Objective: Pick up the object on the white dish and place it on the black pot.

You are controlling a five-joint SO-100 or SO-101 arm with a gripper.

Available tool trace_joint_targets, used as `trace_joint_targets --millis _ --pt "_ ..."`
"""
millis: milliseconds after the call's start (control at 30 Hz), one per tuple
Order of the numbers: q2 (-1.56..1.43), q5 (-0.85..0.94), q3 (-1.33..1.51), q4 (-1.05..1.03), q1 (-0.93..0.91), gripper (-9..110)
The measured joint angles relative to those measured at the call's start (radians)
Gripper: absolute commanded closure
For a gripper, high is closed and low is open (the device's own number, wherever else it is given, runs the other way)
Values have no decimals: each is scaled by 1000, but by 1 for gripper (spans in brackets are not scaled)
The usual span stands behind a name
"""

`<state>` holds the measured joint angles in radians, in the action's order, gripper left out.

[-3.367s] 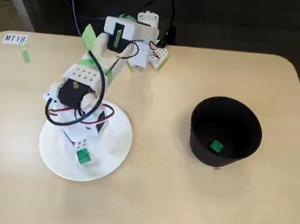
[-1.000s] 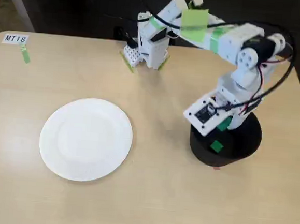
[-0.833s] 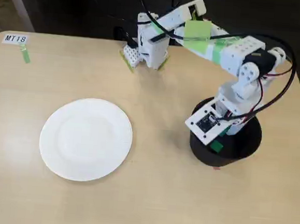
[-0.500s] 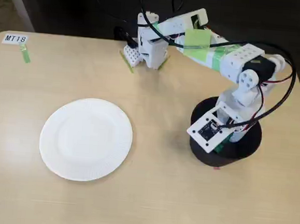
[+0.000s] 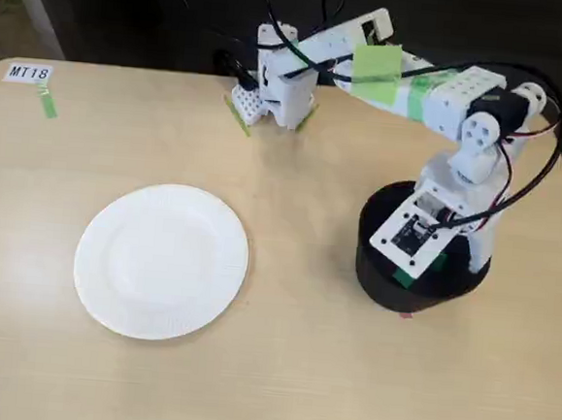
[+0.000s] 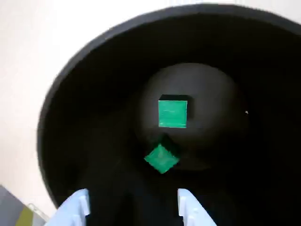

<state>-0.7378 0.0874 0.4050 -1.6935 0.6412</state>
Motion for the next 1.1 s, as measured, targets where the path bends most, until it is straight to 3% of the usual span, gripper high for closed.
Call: trace_joint_targets --millis 467,667,767,933,1100 --pt "-495 -77 60 0 -330 101" --pt "-755 -95 213 2 -446 101" --pt "-943 -110 402 78 -479 101" --pt "-1482 -146 1006 371 -604 101" --pt "-1690 -140 1419 462 -626 101"
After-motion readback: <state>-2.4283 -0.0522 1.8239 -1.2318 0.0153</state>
